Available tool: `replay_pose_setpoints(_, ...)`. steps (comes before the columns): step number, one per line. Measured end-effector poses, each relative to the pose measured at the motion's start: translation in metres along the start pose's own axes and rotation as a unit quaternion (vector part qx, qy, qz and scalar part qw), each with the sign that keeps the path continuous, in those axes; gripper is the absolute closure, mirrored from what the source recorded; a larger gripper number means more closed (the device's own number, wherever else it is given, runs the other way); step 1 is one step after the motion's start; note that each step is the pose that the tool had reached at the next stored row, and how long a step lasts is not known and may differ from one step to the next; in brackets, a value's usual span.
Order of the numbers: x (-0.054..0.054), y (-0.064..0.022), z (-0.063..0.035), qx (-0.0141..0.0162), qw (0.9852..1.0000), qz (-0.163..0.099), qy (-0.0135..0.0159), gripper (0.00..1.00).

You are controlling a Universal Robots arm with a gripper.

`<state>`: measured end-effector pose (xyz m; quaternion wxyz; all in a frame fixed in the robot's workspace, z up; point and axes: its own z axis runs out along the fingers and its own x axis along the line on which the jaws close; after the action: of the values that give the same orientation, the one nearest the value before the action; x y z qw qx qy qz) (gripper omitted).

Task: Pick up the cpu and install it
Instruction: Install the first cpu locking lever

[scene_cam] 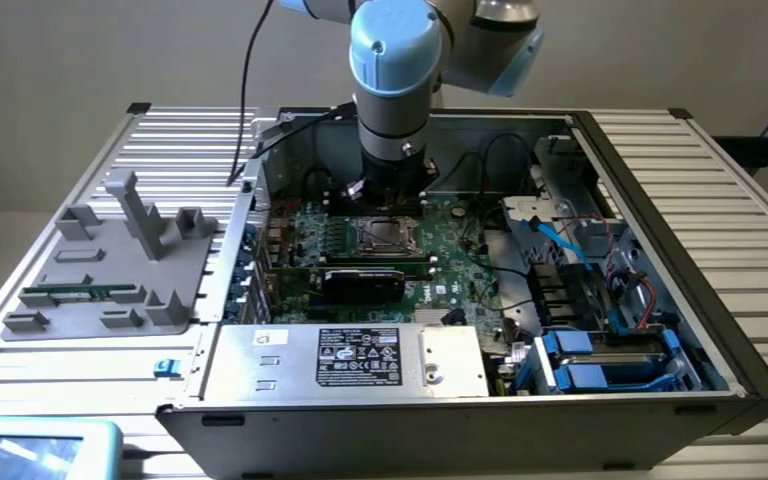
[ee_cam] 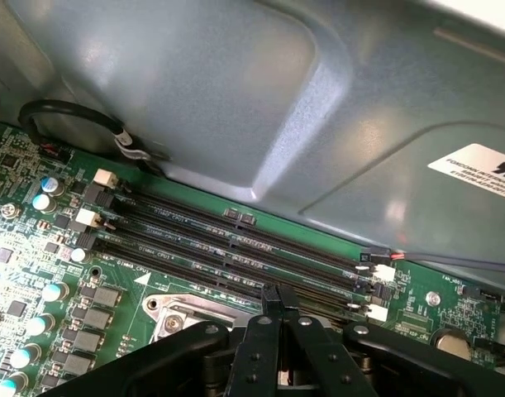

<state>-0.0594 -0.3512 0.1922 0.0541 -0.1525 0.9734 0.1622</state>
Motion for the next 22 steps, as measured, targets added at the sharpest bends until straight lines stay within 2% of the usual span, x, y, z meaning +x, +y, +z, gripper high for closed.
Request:
replay_pose_setpoints(8,-0.0033,-0.0011,0.0002,-0.0011,1.0,-0.006,0.0025,0.91)
replay_pose_setpoints(22,-0.0031,-0.0024,0.0003,-0.0018,0.9999,-0.009,0.0038,0.91)
